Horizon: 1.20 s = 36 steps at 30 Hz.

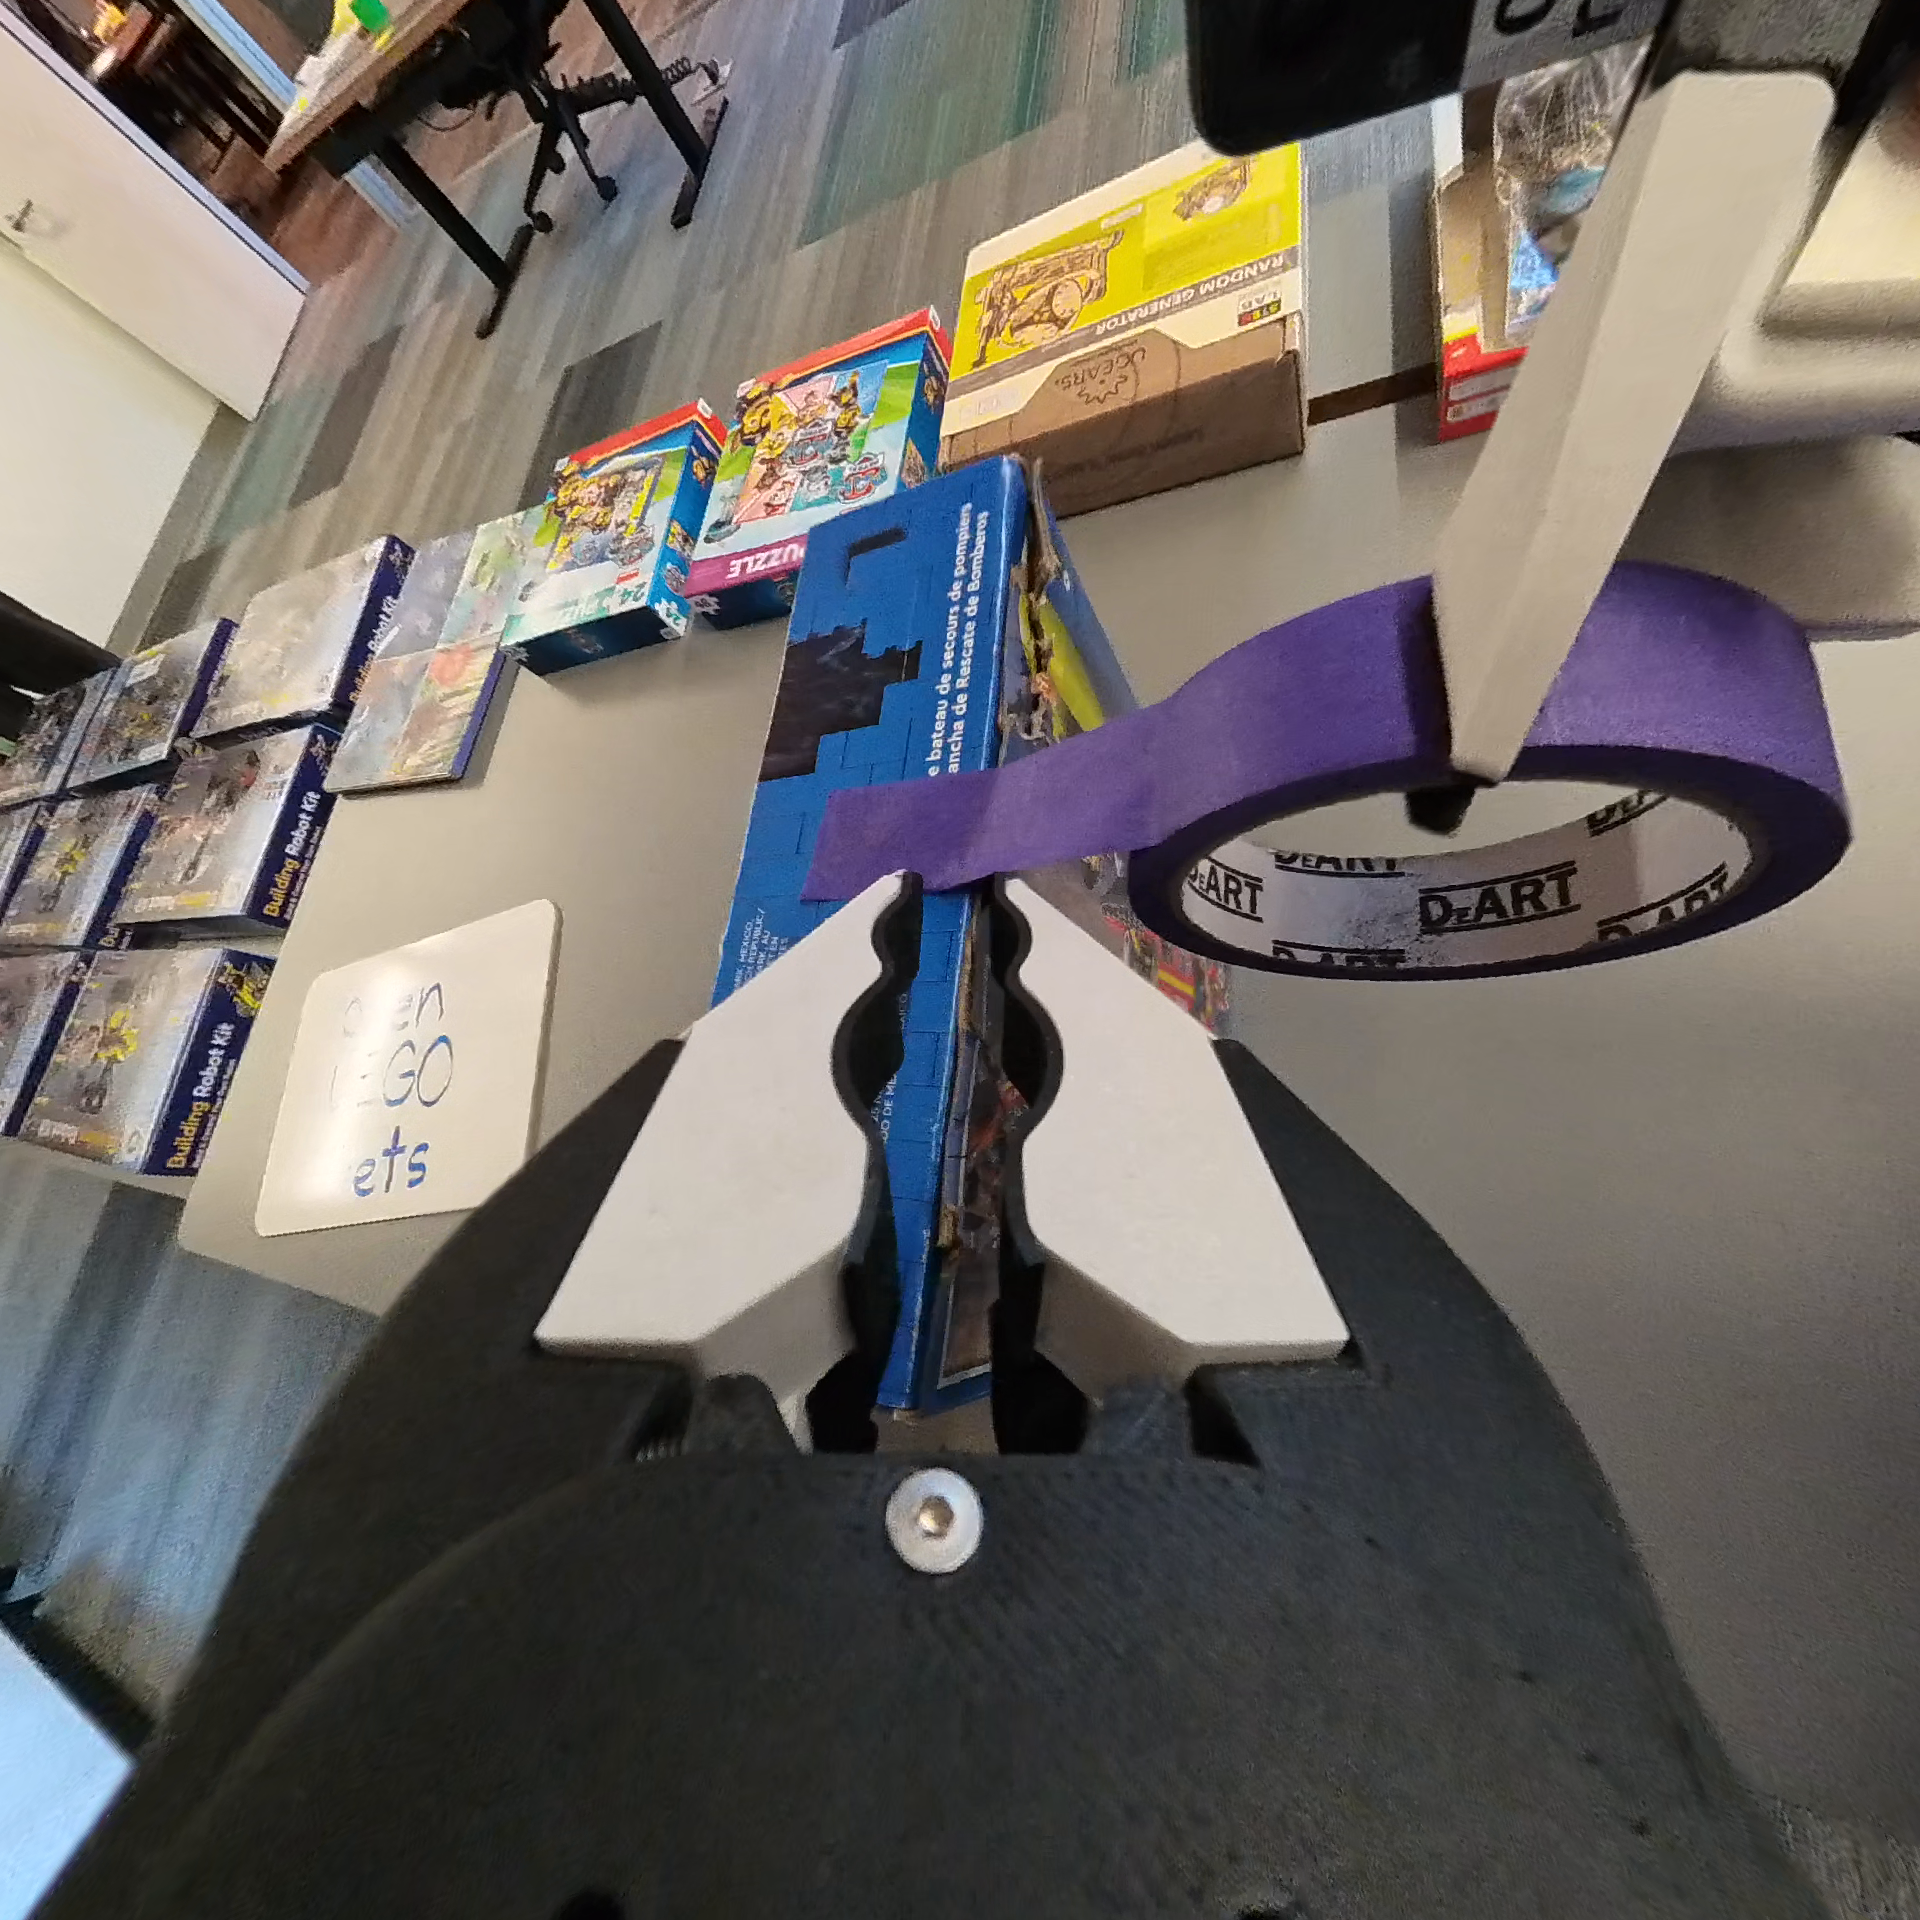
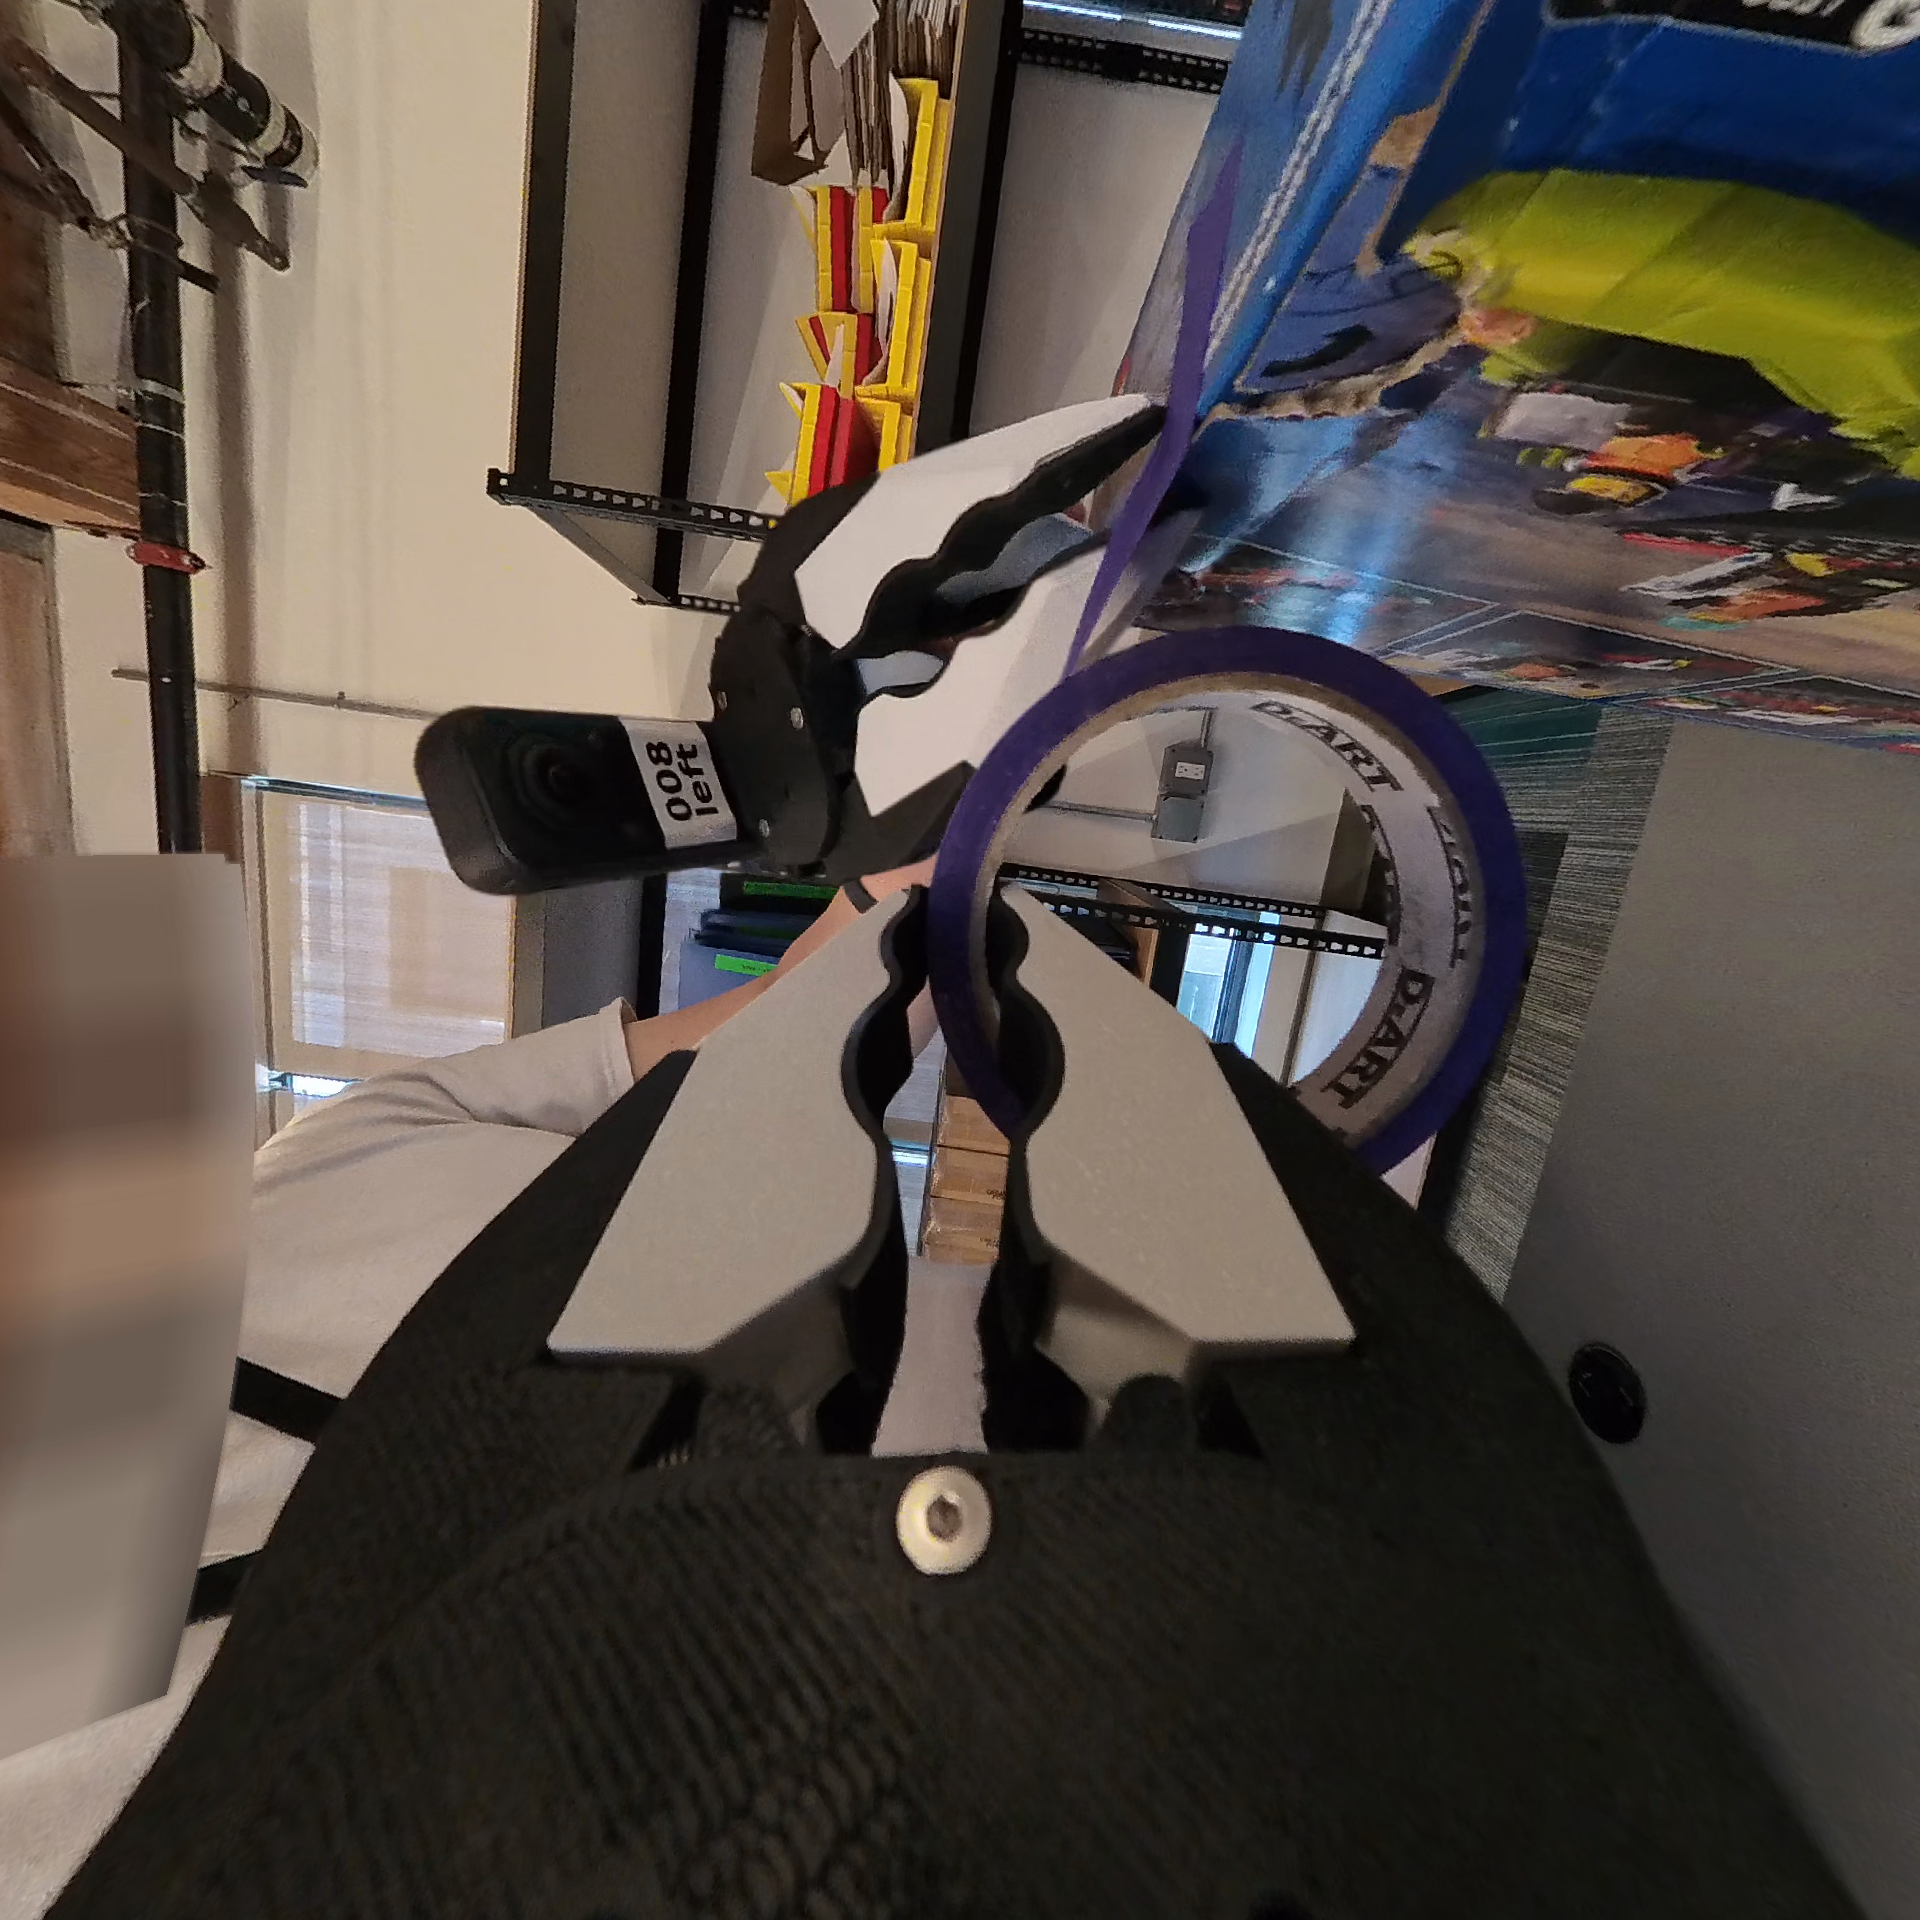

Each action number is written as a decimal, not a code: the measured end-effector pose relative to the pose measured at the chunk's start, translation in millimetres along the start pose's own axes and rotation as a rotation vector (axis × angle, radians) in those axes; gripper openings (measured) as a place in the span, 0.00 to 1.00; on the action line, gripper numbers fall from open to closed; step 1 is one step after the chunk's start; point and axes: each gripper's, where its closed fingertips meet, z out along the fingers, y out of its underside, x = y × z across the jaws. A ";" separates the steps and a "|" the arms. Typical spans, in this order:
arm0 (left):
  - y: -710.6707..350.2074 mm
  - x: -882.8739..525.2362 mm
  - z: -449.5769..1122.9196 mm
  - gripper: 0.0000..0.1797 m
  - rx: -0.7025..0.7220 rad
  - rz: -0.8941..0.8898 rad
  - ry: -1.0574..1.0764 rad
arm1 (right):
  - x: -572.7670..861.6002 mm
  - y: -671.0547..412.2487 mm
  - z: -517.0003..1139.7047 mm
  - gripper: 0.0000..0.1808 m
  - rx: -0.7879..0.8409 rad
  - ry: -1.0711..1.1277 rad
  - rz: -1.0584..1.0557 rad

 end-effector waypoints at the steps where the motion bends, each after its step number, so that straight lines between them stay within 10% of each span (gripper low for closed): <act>1: 0.0 0.2 0.1 0.06 -0.001 0.004 -0.001 | 0.8 0.2 -0.3 0.04 0.001 -0.002 -0.002; 36: -0.4 0.8 -5.4 0.06 -0.064 -0.133 0.169 | 29.6 4.7 -1.1 0.05 0.045 -0.040 0.105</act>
